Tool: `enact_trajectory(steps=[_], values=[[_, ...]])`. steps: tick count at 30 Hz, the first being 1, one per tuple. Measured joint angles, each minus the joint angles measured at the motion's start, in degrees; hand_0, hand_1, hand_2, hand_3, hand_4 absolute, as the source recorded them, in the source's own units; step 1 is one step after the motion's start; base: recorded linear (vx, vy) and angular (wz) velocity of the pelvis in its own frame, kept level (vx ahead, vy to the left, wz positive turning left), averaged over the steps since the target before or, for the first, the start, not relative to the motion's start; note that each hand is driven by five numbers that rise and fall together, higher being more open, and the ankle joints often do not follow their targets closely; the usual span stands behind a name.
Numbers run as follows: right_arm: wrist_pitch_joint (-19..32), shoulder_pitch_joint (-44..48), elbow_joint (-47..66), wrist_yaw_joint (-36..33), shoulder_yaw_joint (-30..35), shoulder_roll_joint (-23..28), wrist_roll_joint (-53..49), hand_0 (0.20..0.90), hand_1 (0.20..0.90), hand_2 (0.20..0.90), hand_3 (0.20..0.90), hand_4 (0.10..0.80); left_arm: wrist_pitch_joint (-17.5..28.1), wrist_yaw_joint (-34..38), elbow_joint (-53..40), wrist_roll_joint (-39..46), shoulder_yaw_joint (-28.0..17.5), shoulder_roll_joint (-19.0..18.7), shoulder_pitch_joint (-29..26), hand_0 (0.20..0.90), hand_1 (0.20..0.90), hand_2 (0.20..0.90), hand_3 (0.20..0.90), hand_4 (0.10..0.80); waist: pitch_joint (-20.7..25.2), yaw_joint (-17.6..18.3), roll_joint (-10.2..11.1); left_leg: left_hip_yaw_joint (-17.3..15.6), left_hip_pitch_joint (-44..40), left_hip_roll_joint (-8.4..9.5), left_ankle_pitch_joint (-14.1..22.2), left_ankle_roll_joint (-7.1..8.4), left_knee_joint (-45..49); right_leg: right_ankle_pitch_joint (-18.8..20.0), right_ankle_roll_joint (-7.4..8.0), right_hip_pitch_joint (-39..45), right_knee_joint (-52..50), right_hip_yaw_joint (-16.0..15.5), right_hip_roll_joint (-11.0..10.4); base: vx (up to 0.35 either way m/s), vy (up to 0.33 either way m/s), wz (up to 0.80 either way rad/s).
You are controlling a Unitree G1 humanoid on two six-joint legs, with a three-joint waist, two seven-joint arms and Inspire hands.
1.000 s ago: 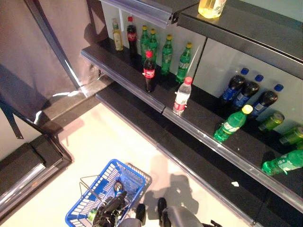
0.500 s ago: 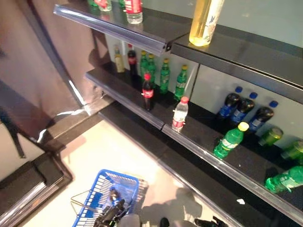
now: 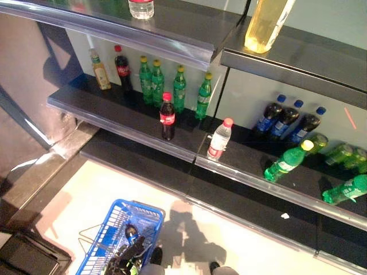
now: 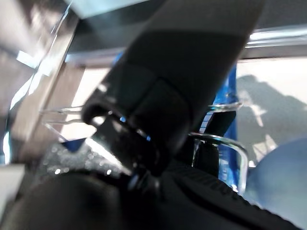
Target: Pick up the drink and place into the basket.
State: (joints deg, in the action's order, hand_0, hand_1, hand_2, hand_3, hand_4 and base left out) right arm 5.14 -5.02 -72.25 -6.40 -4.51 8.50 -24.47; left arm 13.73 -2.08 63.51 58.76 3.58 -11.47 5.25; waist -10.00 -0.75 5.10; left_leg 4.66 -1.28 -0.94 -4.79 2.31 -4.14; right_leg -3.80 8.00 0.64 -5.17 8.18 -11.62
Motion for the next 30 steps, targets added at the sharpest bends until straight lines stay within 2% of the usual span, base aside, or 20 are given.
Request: enact_trajectory(steps=[2,3,5,6,8,11,13,14,17,19,20,22,23,27,30], values=[[0.2,0.2,1.2,-0.1,-0.4,0.2,2.0,0.900,0.900,0.900,0.900,0.800,0.0,0.0,0.0,-0.4,-0.5,-0.2,0.6,0.300,0.300,0.300,0.200,0.100,-0.1,-1.2,0.0,-4.2,-1.1,-0.49,0.0,-0.20,-0.8,2.3,0.31,-0.7,2.4,-6.9,-1.1,-0.013,-0.058,-0.84],[0.2,0.6,1.4,-0.1,-0.9,0.4,2.1,0.900,0.900,0.900,0.900,0.800,0.0,-0.3,0.0,-0.9,-0.6,-0.1,1.2,0.300,0.300,0.300,0.200,0.100,-0.2,-1.9,-0.4,-6.1,-1.5,-1.22,0.5,0.23,-0.8,3.0,0.63,-0.8,3.4,-8.4,-1.3,0.031,-0.111,-0.94],[0.0,1.4,1.4,-0.1,-1.3,0.5,2.0,0.900,0.900,0.900,0.900,0.800,-0.1,-0.7,0.0,-2.2,-0.7,-0.2,1.5,0.300,0.300,0.300,0.200,0.100,-0.2,-2.2,-0.5,-6.3,-1.4,-2.01,1.0,1.20,-0.8,5.6,2.07,-0.2,5.2,-9.2,-1.2,0.054,-0.125,-0.45],[-0.2,1.6,1.4,-0.1,-1.6,0.8,2.0,0.900,0.900,0.900,0.900,0.800,-0.7,-0.9,-0.1,-3.0,-0.5,0.3,1.1,0.300,0.300,0.300,0.200,0.100,-0.7,-2.0,-1.3,-5.4,-1.3,-3.42,0.9,1.81,-0.8,6.3,1.39,0.7,6.8,-9.3,0.4,0.069,-0.152,0.01],[-0.2,1.7,1.5,-0.3,-2.6,1.3,2.2,0.900,0.900,0.900,0.900,0.800,-0.9,-1.0,-0.6,-4.3,-0.2,1.5,0.7,0.300,0.300,0.300,0.200,0.100,-0.7,-2.1,-2.3,-5.2,-1.5,-5.28,1.1,2.87,-0.7,6.3,0.44,1.3,7.6,-9.7,2.3,0.108,-0.219,0.01],[-0.4,1.4,3.5,-0.9,-5.0,2.7,6.0,0.900,0.900,0.900,0.900,0.800,-1.3,-0.9,-1.0,-5.8,0.2,3.4,0.7,0.300,0.300,0.300,0.200,0.100,-0.3,-1.4,-3.2,-4.7,-1.6,-7.39,0.8,4.21,-0.5,6.8,-1.06,2.9,9.6,-11.0,4.8,0.103,-0.276,0.09],[-1.5,1.7,6.6,-0.7,-7.1,3.4,8.4,0.900,0.900,0.900,0.900,0.800,-1.5,-0.3,-1.1,-5.8,-0.1,3.6,0.7,0.300,0.300,0.300,0.200,0.100,-0.3,-0.9,-3.1,-4.6,-0.6,-7.61,0.9,4.75,2.3,6.2,-1.75,3.3,9.2,-11.4,5.6,0.035,-0.202,0.18],[-2.4,1.4,9.2,-0.5,-8.8,3.6,8.7,0.900,0.900,0.900,0.900,0.800,-1.6,0.5,-1.1,-5.8,-0.3,2.9,-0.2,0.300,0.300,0.300,0.200,0.100,-0.4,-0.6,-2.2,-3.7,1.8,-7.01,1.0,4.85,6.2,5.7,-2.49,3.2,9.2,-12.0,5.3,0.029,-0.046,0.25],[-3.2,2.8,11.3,1.5,-11.4,3.9,8.8,0.900,0.900,0.900,0.900,0.800,-1.7,0.6,-1.2,-4.6,-0.5,2.3,-1.5,0.300,0.300,0.300,0.200,0.100,-0.8,-2.0,-1.6,-1.7,4.6,-7.05,0.9,4.85,12.5,6.0,-3.90,4.1,9.3,-12.3,5.3,0.110,0.101,0.08],[-2.2,2.8,11.4,2.7,-12.5,4.6,8.8,0.900,0.900,0.900,0.900,0.800,-1.7,0.4,-1.2,-4.0,-0.2,3.5,-1.7,0.300,0.300,0.300,0.200,0.100,-0.6,-2.2,-2.3,-2.8,4.5,-8.68,1.4,4.89,10.5,5.8,-4.21,4.0,9.0,-13.3,5.5,0.140,0.164,0.07],[-1.6,2.8,10.8,3.4,-12.5,5.1,8.8,0.900,0.900,0.900,0.900,0.800,-1.7,0.4,-0.8,-4.0,0.0,4.1,-2.2,0.300,0.300,0.300,0.200,0.100,-0.9,-2.1,-3.2,-2.9,4.5,-9.11,1.4,4.83,10.1,5.4,-3.55,3.3,8.4,-14.2,5.5,0.131,0.135,0.12],[-1.2,2.9,10.0,4.3,-12.8,5.9,9.4,0.900,0.900,0.900,0.900,0.800,-1.7,0.4,-0.1,-4.2,0.1,4.6,-2.9,0.300,0.300,0.300,0.200,0.100,-1.2,-2.1,-4.5,-2.7,4.2,-9.01,3.5,4.24,8.8,4.7,-2.65,2.0,6.4,-14.1,5.5,0.127,0.168,0.09],[-0.9,2.9,9.8,4.3,-12.9,5.7,9.7,0.900,0.900,0.900,0.900,0.800,-1.8,0.6,0.0,-4.7,0.1,4.3,-3.1,0.300,0.300,0.300,0.200,0.100,-1.6,-2.1,-4.1,-2.9,3.7,-8.39,3.6,5.30,6.8,4.5,-2.12,1.0,4.9,-13.8,4.7,0.106,0.132,0.03],[0.5,1.3,13.1,4.5,-14.0,3.5,13.3,0.900,0.900,0.900,0.900,0.800,-1.8,0.9,-0.2,-8.4,0.5,1.6,-2.5,0.300,0.300,0.300,0.200,0.100,-2.2,-2.2,0.2,-4.2,1.5,-5.38,2.5,3.71,3.7,4.7,-0.75,1.4,5.4,-12.9,1.5,0.166,0.107,-0.04],[0.1,0.6,17.9,5.0,-16.1,3.0,17.1,0.900,0.900,0.900,0.900,0.800,-1.9,1.3,-0.6,-9.3,0.5,1.4,-2.0,0.300,0.300,0.300,0.200,0.100,-2.1,-2.1,0.7,-4.4,0.3,-4.20,2.5,3.24,2.8,4.3,0.08,2.3,5.6,-12.3,0.3,0.080,0.014,0.01]])
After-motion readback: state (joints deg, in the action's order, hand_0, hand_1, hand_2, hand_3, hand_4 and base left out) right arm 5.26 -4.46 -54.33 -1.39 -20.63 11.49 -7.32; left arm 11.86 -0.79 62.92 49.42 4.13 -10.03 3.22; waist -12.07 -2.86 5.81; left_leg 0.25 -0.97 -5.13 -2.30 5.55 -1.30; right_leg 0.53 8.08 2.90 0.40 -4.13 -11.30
